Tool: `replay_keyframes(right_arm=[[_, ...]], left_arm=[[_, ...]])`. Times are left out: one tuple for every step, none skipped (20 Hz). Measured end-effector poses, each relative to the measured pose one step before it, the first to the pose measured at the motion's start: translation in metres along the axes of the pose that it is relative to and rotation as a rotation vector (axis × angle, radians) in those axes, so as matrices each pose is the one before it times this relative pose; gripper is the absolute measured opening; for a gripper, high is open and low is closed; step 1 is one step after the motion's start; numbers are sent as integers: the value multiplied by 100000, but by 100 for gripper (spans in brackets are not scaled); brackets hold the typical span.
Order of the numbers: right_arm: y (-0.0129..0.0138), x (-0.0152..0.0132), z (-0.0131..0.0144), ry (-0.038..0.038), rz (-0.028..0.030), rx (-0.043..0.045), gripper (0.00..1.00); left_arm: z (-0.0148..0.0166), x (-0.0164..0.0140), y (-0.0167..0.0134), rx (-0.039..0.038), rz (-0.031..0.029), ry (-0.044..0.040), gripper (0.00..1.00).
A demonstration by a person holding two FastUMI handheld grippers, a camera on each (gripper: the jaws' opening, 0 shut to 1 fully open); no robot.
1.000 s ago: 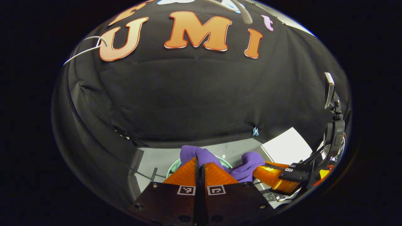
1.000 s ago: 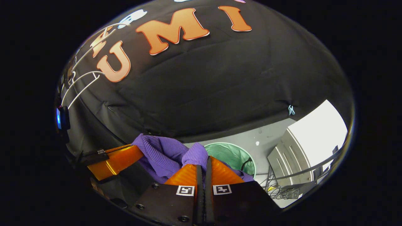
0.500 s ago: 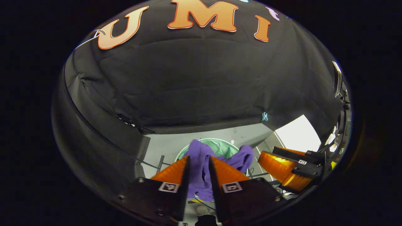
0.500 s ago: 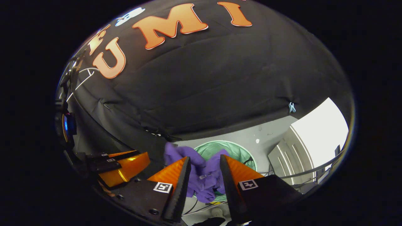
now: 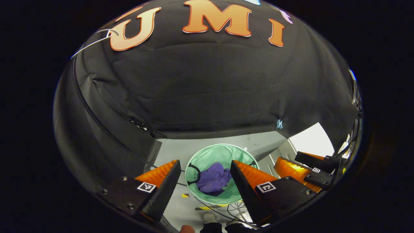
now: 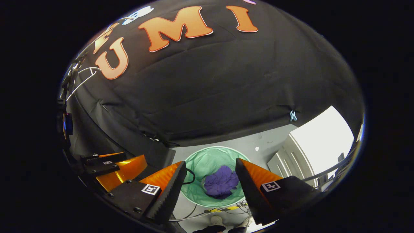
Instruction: Grasp the clothes on the hanger with both hands and then place them into the laundry hamper below.
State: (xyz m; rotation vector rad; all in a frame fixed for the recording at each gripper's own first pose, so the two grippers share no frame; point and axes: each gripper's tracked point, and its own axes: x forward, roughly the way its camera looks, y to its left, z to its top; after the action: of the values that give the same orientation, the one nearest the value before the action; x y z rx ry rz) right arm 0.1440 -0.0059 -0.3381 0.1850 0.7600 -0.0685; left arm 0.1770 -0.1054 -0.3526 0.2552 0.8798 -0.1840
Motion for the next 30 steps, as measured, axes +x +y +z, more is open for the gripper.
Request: replay_keyframes(right_arm=[[150,-680,75,-653,191,-436,98],[210,-993,216,-1320,504,115,99],[499,-983,323,-2281,1126,431,98],[530,-1381,250,-2283,1180,35,99],[380,-1252,173,-2041,869,-536,99],[110,-1472,54,-1845,376,-780,99],[119,-1345,150,-1932,47,-667,98],[25,-1426,282,-1934,417,-489,98],[184,-1428,238,-1943,339,-371,98],[78,-1510,493,-2070,465,-109,99],[204,-1497,648,-2405,480,448,99],[259,-1529,678,-2679,692,655,99],[296,-1387,848,-2701,600,430,98],[220,-1335,863,-2384,394,17,98],[152,-1098,690,-1870,-29,-502,98],[25,-1168,650,-1762,-314,-785,98],[75,-1088,806,-1554,-508,-661,98],[56,-1027,946,-1805,-608,-593,98],[110,-887,1015,-2365,-481,-575,98],[57,-765,1196,-2990,-190,-689,98],[37,-540,1050,-2622,-460,-1279,98],[-33,-633,1090,-2624,-1039,-2301,98],[-92,-715,756,-2727,-1661,-3603,98],[-129,-744,1018,-2367,-1526,-3330,98],[-114,-570,1115,-2819,-1422,-3054,98],[-34,-780,1182,-3001,-1041,-2997,98],[7,-523,1051,-2441,-870,-3132,89],[165,-749,565,-2420,-732,-2287,89],[-68,-389,924,-1817,-317,-1831,89],[66,-537,877,-1951,133,-1224,89]], left_arm=[[73,-633,105,29,310,-1031,98],[167,-718,128,2,468,-1435,98],[35,-919,264,-234,574,-1552,98],[-122,-1015,188,-299,-7,-1184,98],[-355,-1200,198,-265,14,-644,98],[41,-1226,163,247,129,-1648,98],[578,-1232,226,850,-278,-2772,98],[657,-1310,-53,1419,-601,-3343,98],[822,-1710,-52,1507,-695,-3423,98],[643,-1806,-120,830,-1024,-3235,98],[652,-1614,-39,367,-1295,-3005,98],[598,-1417,-275,527,-1491,-2660,98],[223,-1247,-23,679,-685,-2618,98],[592,-1202,-147,646,-401,-2653,98],[856,-1267,-361,311,-383,-2561,98],[887,-1286,-198,-103,-140,-2344,97],[1063,-1303,36,-106,121,-2659,97],[1143,-1222,23,71,187,-2885,97],[777,-1209,241,567,527,-3328,97],[992,-966,157,881,984,-3807,97],[951,-1050,75,928,1071,-3392,97],[1006,-1063,163,501,789,-3593,96],[602,-195,76,-96,636,-2968,97],[895,-757,327,-441,866,-2265,96],[1108,-1165,714,-774,698,-1838,96],[940,-780,865,-950,546,-2189,96],[808,-524,875,-701,322,-2313,96],[851,-399,388,-528,671,-2155,96],[519,-317,324,-715,499,-1969,96],[576,-275,339,-559,538,-1579,96]])
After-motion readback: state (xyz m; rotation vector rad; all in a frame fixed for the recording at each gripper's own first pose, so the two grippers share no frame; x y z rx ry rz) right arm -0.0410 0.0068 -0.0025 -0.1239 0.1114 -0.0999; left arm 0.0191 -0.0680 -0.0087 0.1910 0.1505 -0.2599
